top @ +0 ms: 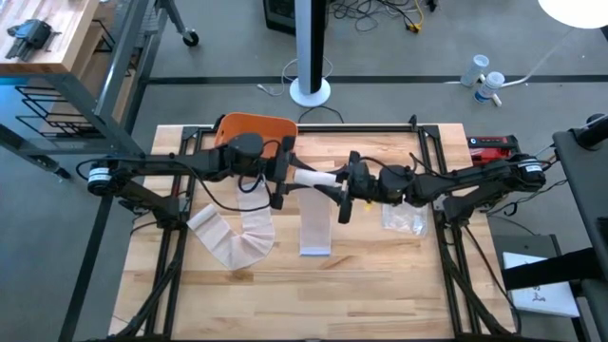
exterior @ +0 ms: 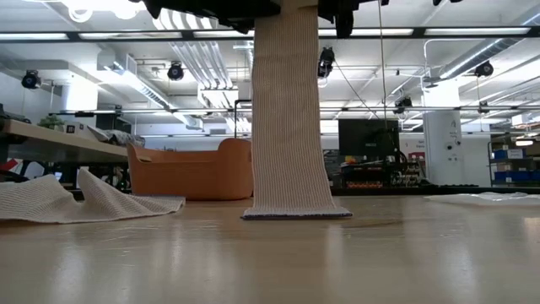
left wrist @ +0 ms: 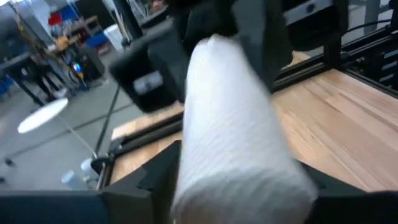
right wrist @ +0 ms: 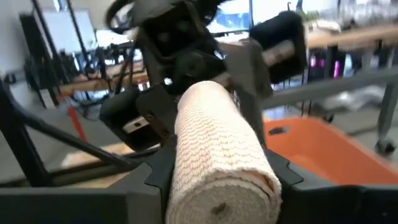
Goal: Roll bandage
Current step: Roll the right white bandage
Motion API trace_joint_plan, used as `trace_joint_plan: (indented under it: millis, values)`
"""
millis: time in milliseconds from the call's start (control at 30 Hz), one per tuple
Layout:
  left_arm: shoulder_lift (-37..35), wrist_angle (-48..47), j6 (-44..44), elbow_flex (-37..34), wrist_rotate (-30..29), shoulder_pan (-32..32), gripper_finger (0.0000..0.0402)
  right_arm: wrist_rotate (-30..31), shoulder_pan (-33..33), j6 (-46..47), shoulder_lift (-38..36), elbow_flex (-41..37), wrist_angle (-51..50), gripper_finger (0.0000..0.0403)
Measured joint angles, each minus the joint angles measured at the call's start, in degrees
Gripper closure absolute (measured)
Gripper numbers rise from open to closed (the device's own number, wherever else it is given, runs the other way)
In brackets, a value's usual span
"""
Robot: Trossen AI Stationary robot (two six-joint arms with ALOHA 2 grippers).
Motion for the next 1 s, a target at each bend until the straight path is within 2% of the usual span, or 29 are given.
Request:
trace_joint_plan:
  millis: [133, 333, 433, 533, 700, 800, 933, 1000]
  values:
    - [-0.01, -0.6, -3.2, 0.0, 0.65, 0.07, 0.0175, -0.13, 0.14, -7.64, 0.0, 0.0, 0.08, 0.0268]
    - [0.06, -0.07, -9.29, 0.0, 7.05, 0.27, 0.0127, 0.09, 0.26, -16.53, 0.0, 0.0, 0.65, 0.0272]
    - [0.61, -0.03, -9.45, 0.0, 7.2, 0.25, 0.012, 0.26, 0.26, -18.02, -0.02, 0.0, 2.37, 0.0272]
    - [1.81, 0.14, -8.97, 0.0, 7.2, 0.25, 0.013, 0.26, 0.41, -18.71, -0.32, 0.02, 2.66, 0.0272]
    - [3.49, 1.47, -7.35, 0.0, 7.23, 0.25, 0.0194, -0.17, 1.24, -19.66, -0.68, 0.02, 2.71, 0.0272]
    - [4.42, 1.51, -6.37, 0.0, 6.67, 0.25, 0.0262, -0.18, 2.24, -22.27, -1.02, 0.06, 3.07, 0.0272]
    - [5.21, 1.56, -5.87, 0.0, 6.53, 0.23, 0.0375, -0.18, 3.11, -23.55, -1.52, 0.41, 3.25, 0.0272]
    - [5.4, 1.88, -5.93, 0.0, 6.53, 0.23, 0.0389, -0.17, 3.41, -24.57, -1.85, 0.63, 3.17, 0.0272]
